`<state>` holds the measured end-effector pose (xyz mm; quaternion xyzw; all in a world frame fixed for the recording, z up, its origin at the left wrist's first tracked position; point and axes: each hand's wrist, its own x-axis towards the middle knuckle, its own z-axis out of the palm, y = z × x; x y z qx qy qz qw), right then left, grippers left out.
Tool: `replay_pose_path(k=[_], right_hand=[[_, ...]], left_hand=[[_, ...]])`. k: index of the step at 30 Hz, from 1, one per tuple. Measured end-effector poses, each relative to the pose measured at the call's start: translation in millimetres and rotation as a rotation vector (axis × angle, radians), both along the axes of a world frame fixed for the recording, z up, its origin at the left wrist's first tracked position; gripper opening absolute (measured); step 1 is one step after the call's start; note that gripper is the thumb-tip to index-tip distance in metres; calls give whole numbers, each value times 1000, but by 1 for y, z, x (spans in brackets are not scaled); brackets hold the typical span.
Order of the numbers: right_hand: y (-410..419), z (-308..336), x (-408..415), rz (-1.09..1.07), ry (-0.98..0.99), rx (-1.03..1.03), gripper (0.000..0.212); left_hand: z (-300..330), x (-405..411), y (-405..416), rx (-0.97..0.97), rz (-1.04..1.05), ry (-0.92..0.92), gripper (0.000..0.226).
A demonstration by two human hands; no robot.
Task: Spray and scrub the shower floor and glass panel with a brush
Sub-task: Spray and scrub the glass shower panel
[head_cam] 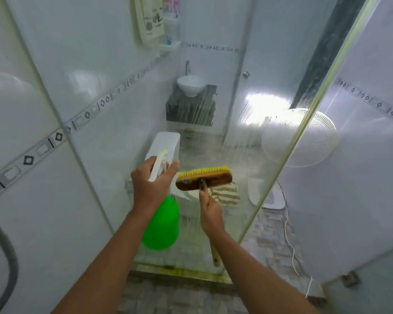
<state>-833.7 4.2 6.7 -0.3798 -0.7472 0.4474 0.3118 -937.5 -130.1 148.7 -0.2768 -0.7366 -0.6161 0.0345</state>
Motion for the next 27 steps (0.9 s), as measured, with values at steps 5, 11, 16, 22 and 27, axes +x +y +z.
replay_pose_path(k=[5,11,16,22,27], right_hand=[[-2,71,-24,25,87,145,49],[2,258,-65,106,427,208,49],[0,225,-72,116,413,189,54],[-21,40,-22,-5,93,36,54],[9,106,-8,-98,209,95,57]], left_hand=[[9,-12,-16,-6,5,-15,37],[42,-20,-19,16,-9,-17,27],[59,-25,-21,34,3,42,30],[61,-21,-22,42,-51,41,33],[64,-8,-7,-13,-96,17,33]])
